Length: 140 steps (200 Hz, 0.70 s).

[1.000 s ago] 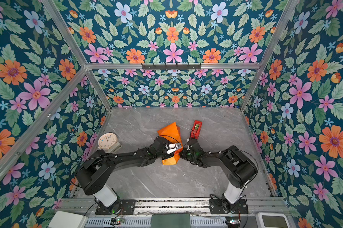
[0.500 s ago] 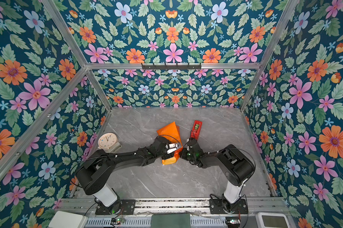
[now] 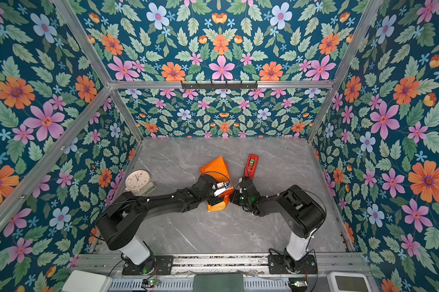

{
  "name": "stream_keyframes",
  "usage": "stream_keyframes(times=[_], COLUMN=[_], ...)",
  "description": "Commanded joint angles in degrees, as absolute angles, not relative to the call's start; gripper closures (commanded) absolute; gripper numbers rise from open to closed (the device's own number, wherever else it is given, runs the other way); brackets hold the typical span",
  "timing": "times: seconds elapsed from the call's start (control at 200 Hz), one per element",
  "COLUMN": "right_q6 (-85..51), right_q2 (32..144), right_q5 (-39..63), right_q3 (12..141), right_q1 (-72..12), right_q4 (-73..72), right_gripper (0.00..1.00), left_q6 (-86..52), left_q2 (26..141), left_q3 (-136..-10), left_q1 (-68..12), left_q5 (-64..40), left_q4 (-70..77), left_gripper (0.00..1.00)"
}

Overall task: Wrap a gift box in wrapping paper
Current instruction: Fold the wrapping paper around the gift box.

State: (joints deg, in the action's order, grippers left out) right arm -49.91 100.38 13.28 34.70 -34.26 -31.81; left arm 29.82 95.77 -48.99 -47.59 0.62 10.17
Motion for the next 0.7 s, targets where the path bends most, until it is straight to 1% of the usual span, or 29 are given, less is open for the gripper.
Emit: stream_keyframes(times=[0.0, 0.145, 0.29, 0.515, 0.695], right_q6=[-50.27, -50.45, -50.53, -51.32, -52.75], right_q2=[100.88, 100.95, 101.14, 101.48, 101.85], right_q5=[11.95, 11.95, 12.09, 12.22, 12.22], right_q3=[34.38, 34.21, 34.1, 33.68, 33.07], right_q1=[-34.42, -34.45, -34.48, -35.06, -36.11], right_q4=[-28.59, -29.16, -29.42, -29.68, -30.05], right_gripper=[0.89, 0.9, 0.9, 0.9, 0.9], left_q6=[26.0, 25.58, 25.84, 26.62, 26.74], left_q2=[96.76, 97.89, 99.3, 99.71, 99.82], left_q3=[-49.04, -49.39, -49.49, -48.38, -48.41], left_q1=[-47.71, -48.24, -48.64, -48.68, -48.79], left_q5=[-0.44, 1.22, 4.16, 4.65, 4.22], left_q4=[5.65, 7.41, 8.6, 8.62, 8.09], left_gripper=[0.14, 0.12, 0.16, 0.23, 0.25])
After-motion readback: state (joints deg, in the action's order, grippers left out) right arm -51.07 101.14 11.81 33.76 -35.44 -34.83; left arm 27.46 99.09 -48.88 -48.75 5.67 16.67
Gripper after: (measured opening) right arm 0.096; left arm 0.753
